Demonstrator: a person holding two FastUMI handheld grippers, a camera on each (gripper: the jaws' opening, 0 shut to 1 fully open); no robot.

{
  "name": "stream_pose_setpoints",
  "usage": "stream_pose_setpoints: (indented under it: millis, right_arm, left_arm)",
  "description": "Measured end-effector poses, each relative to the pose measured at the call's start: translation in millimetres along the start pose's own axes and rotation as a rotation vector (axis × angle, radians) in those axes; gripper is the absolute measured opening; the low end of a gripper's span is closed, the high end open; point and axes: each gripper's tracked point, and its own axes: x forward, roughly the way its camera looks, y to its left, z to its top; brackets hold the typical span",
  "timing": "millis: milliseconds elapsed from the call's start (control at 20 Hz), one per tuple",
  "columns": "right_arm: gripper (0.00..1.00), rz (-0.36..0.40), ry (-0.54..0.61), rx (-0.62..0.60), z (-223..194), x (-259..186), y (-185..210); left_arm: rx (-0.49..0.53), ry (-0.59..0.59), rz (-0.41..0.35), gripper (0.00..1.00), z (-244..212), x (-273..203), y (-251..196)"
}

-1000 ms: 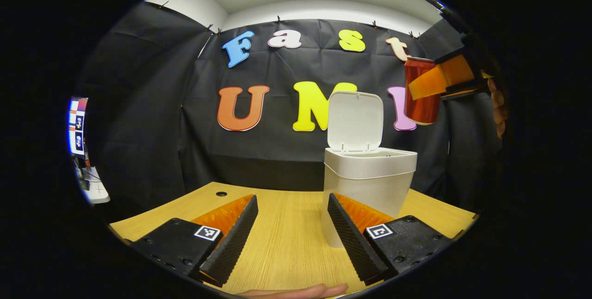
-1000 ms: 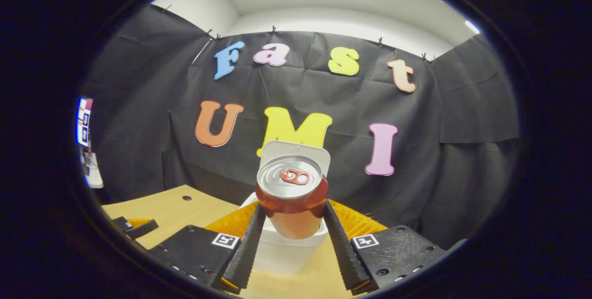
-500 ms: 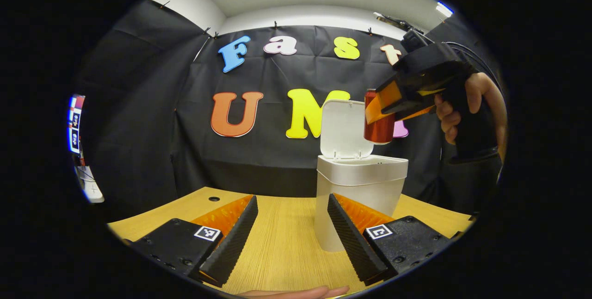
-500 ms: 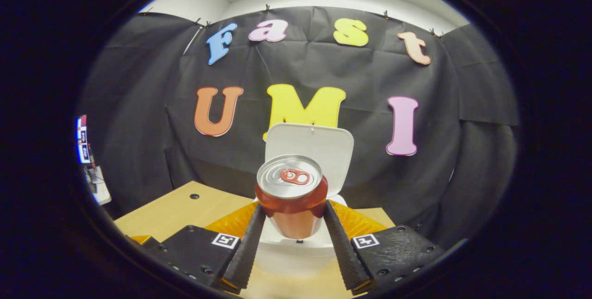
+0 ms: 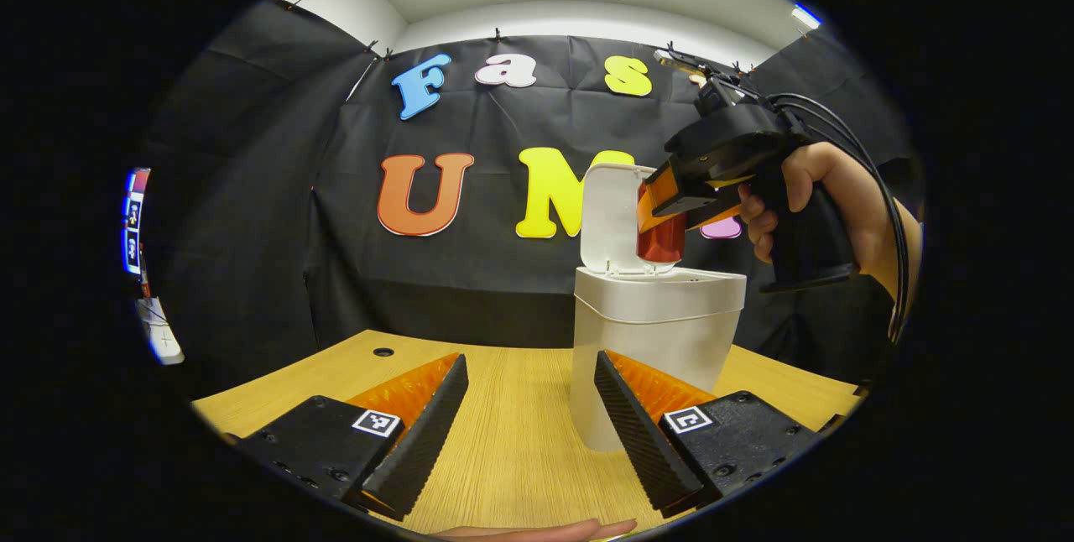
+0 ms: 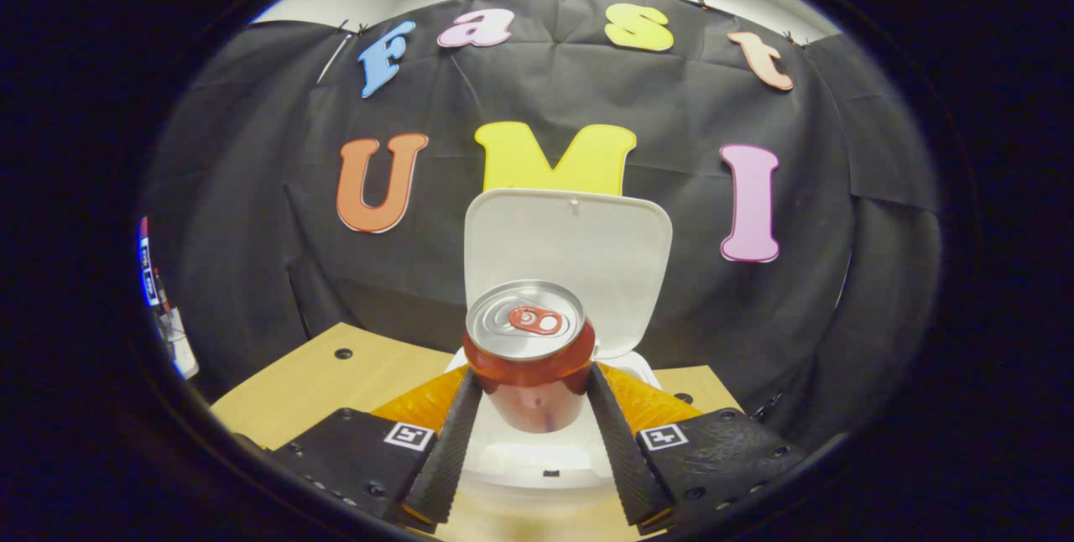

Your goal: Press the lid of the desktop garbage bin to open it, pick up the crumpled paper on the desktop and throw it into the bin, then pick up the pop can on the desktop and drop it into the bin, and finally close the garbage bin lid.

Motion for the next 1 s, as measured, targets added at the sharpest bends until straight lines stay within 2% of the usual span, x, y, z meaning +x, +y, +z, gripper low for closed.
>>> stream_pose_setpoints:
  millis: [500, 700, 850, 900, 1000]
  right_arm:
    - [0.74, 0.003, 0.135, 0.055, -38.1, 54.2, -7.9]
    - [0.77, 0.016, 0.163, 0.087, -46.1, 55.2, -6.4]
    - [0.8, 0.018, 0.134, 0.074, -37.3, 51.0, -8.0]
    - [0.89, 0.016, 0.126, 0.06, -35.8, 48.1, -8.9]
    - [0.95, 0.013, 0.107, 0.045, -31.3, 42.8, -10.8]
  left_arm:
    - [0.006, 0.035, -0.002, 0.98, -12.2, 4.0, -1.3]
    - [0.012, 0.042, 0.007, 0.98, -14.7, 5.8, 2.1]
    - [0.012, 0.048, 0.011, 0.98, -16.3, 7.1, 3.4]
    - [0.014, 0.05, 0.007, 0.98, -17.8, 7.4, 3.6]
    - [0.02, 0.052, 0.021, 0.98, -17.9, 7.1, 8.6]
